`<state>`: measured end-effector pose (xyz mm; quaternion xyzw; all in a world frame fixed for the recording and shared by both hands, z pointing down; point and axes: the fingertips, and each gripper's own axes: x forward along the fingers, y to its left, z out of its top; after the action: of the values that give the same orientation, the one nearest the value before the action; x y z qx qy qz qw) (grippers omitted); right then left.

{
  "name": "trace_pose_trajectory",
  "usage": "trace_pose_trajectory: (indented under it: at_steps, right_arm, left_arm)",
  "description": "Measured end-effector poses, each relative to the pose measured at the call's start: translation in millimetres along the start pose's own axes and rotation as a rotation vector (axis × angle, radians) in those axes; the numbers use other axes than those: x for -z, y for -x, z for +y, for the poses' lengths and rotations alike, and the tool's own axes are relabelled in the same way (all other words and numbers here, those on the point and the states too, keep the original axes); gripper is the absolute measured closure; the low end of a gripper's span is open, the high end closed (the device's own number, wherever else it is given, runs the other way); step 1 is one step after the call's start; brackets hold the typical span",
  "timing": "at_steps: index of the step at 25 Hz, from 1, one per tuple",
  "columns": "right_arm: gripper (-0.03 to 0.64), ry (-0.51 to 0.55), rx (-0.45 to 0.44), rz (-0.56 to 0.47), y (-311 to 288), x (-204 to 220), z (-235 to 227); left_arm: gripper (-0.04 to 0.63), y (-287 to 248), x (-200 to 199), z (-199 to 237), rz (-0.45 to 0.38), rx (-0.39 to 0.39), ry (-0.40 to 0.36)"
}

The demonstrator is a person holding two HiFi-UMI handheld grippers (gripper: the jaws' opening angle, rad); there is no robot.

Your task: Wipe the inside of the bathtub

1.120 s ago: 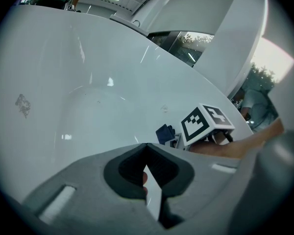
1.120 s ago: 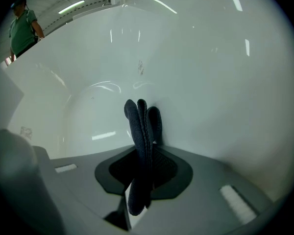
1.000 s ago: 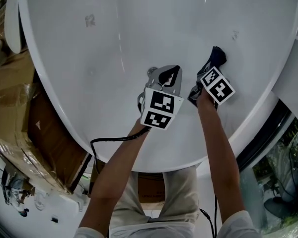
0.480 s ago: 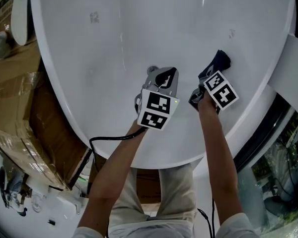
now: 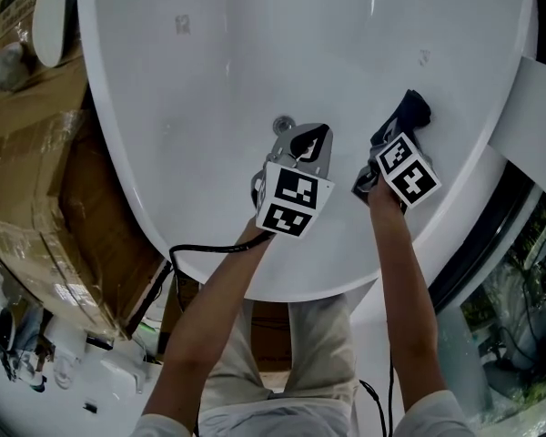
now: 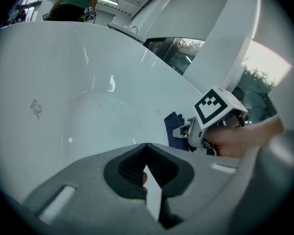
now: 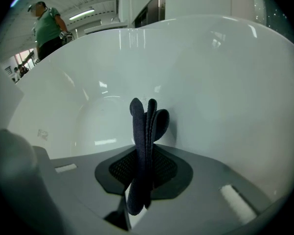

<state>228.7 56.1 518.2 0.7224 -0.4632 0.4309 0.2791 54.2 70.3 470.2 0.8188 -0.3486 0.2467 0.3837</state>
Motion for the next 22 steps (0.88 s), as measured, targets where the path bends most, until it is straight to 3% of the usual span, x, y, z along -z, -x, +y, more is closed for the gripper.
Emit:
trace_pose_trajectory:
  at_steps: [7, 22]
  right_arm:
    - [0.557, 0.134, -0.124, -0.029, -8, -10, 39]
    - [0.557, 0.140, -0.196, -0.022, -75, -39, 71]
  left_arm:
    - [0.595, 2, 1, 9, -0.002, -0.014, 0.009]
    - [0.595, -32, -13, 37, -0.003, -0.039, 0.034]
